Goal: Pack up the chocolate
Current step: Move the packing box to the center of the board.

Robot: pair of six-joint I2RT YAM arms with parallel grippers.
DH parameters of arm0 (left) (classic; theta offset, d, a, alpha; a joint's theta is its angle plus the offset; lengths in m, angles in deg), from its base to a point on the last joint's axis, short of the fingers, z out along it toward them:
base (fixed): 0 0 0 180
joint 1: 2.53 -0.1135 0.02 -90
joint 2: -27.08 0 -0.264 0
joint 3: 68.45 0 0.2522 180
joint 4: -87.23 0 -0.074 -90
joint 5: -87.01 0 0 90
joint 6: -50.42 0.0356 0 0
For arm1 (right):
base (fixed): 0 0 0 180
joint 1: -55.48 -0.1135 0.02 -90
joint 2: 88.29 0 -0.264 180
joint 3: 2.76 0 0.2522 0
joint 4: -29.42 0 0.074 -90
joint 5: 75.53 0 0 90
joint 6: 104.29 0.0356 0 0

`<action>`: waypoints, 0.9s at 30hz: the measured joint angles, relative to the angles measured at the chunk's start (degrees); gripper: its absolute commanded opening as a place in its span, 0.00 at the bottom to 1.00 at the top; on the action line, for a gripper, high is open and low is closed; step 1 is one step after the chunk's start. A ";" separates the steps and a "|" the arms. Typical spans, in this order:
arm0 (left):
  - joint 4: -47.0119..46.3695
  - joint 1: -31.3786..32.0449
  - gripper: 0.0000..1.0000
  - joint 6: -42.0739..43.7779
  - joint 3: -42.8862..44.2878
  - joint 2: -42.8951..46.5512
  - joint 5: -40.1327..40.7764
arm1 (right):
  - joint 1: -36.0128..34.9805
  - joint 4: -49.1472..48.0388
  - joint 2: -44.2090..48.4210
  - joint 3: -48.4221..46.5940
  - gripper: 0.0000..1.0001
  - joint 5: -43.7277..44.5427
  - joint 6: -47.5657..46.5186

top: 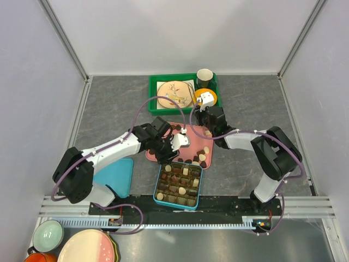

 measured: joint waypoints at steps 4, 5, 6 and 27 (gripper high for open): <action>-3.82 -0.02 0.57 0.00 -1.36 -0.83 1.46 | 0.68 -0.04 0.20 -0.09 0.33 -1.16 0.37; -4.85 0.00 0.57 0.00 -1.79 -0.98 1.70 | 0.68 -0.26 0.61 0.11 0.33 -1.46 0.57; -5.62 0.00 0.57 0.02 -2.12 -1.22 1.99 | 0.68 -0.72 1.33 0.59 0.33 -1.90 0.74; -12.07 0.44 0.40 -0.11 -2.93 -4.59 5.64 | 0.61 -5.38 27.56 6.64 0.32 -8.92 6.03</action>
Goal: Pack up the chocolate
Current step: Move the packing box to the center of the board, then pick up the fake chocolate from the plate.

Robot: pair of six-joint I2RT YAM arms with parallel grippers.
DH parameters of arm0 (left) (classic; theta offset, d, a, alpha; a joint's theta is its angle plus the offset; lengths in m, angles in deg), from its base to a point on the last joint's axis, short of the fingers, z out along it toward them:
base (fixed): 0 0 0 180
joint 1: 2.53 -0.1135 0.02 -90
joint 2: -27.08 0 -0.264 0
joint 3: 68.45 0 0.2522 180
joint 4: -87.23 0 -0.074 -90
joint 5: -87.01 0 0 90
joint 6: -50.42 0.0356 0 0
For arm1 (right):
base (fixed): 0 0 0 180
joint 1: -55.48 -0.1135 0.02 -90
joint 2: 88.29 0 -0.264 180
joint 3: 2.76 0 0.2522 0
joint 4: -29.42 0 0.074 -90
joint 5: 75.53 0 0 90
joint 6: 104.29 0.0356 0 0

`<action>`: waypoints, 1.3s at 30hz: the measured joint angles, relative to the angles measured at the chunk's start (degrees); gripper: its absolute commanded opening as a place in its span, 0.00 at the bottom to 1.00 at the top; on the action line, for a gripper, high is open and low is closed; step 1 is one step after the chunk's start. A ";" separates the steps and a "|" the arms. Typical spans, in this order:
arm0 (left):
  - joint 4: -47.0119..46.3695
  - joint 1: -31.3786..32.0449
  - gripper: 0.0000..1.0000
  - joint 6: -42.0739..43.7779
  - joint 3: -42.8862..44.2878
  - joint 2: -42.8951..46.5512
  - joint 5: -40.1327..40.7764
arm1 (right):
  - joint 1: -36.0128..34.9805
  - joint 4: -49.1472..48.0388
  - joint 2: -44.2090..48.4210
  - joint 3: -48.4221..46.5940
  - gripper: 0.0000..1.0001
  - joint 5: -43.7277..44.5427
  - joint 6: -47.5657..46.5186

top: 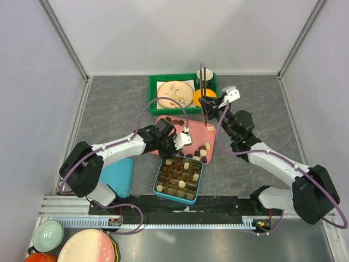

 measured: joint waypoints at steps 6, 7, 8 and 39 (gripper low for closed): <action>-0.76 0.04 0.47 -3.58 0.02 -0.68 1.73 | 0.00 1.18 1.75 2.23 0.32 0.02 -0.15; -0.72 0.04 0.50 -4.11 0.02 -0.61 1.86 | 0.00 1.40 1.99 2.60 0.32 0.00 -0.17; -0.70 0.00 0.54 -4.63 0.02 -0.35 2.05 | 0.00 1.66 2.23 2.91 0.32 -0.04 -0.20; 18.88 -12.20 0.98 -14.43 43.74 -0.26 -2.73 | -7.61 10.78 9.92 2.27 0.33 -24.00 7.04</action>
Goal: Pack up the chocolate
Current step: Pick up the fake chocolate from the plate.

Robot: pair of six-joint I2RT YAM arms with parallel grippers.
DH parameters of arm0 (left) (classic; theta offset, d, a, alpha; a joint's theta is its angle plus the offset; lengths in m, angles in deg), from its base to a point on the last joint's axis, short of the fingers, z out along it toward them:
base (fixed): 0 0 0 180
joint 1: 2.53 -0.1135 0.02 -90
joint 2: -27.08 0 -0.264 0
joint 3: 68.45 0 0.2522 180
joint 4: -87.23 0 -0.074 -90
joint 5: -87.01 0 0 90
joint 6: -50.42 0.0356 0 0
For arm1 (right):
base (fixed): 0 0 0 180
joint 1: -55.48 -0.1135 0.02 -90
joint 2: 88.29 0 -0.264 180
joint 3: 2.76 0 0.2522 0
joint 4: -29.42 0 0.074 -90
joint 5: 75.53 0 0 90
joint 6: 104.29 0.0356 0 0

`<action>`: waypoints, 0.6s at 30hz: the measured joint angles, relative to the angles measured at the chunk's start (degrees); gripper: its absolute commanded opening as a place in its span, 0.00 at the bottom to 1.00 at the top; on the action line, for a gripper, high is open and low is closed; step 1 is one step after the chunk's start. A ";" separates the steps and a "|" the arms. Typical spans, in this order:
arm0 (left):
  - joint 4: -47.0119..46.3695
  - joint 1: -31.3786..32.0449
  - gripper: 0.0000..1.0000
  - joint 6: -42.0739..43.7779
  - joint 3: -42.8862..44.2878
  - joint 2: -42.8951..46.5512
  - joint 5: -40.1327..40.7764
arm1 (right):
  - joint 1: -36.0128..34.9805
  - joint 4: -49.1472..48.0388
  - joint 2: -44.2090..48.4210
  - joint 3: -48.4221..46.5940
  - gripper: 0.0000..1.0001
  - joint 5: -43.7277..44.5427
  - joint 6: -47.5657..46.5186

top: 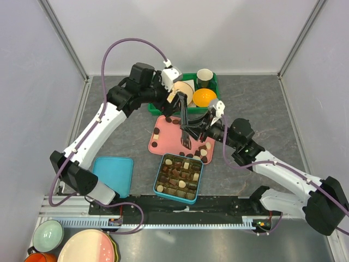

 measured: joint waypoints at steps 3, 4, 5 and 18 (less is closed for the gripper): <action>1.27 2.64 0.98 -0.42 0.92 -0.11 -0.07 | -1.11 0.00 -2.38 -1.31 0.33 -0.07 -0.04; 1.55 3.32 0.98 -0.52 1.07 -0.11 -0.13 | -1.31 -0.09 -3.04 -1.66 0.33 -0.04 -0.07; 1.92 3.87 0.98 -0.57 1.11 -0.11 -0.24 | -1.40 -0.09 -3.58 -1.92 0.33 0.02 -0.09; 3.63 5.79 0.99 -0.48 -0.57 2.84 3.63 | -1.79 -0.66 -9.77 -5.73 0.31 -0.72 -0.20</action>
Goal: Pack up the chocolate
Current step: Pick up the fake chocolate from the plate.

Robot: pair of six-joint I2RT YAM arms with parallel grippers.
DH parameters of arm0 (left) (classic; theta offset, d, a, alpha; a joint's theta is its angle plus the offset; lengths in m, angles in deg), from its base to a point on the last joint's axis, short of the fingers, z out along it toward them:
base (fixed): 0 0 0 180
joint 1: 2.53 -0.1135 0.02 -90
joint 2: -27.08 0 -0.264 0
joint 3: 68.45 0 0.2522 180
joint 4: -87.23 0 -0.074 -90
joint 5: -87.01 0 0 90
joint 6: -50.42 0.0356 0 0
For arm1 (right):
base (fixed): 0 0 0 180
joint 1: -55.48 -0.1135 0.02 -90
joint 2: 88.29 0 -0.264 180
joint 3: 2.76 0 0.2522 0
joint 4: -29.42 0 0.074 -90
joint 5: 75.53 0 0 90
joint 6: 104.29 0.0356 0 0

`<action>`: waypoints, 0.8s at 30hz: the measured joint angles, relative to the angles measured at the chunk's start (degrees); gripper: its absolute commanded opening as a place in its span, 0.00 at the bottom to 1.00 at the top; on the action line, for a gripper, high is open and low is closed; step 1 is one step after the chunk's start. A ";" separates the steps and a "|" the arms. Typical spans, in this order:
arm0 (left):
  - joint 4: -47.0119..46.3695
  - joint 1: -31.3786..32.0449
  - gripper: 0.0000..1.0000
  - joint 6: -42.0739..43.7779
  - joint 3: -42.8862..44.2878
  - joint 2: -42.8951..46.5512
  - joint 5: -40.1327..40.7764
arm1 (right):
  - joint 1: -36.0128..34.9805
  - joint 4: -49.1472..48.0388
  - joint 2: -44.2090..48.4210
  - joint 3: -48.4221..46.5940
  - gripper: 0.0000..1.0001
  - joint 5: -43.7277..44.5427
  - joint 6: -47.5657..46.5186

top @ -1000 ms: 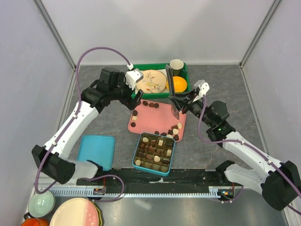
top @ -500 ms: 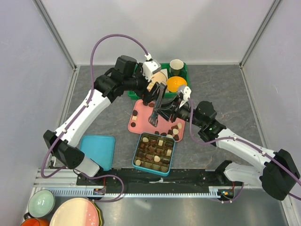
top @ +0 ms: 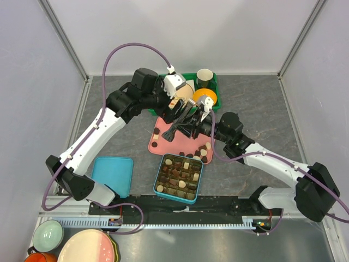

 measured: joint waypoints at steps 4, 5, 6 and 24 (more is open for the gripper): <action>-0.15 0.35 0.99 0.07 -0.76 0.24 1.44 | -0.07 -0.35 -0.79 -0.04 0.31 0.04 0.35; -0.15 0.42 0.99 0.04 -0.92 0.24 1.79 | -0.09 -0.37 -1.14 -0.17 0.31 0.07 0.46; -0.11 0.44 0.99 0.04 -1.01 0.24 2.12 | -0.09 -0.39 -1.46 -0.33 0.32 0.11 0.55; -0.57 0.44 0.99 0.04 -1.25 1.79 3.89 | -1.49 -0.57 -4.74 -3.63 0.30 0.37 0.94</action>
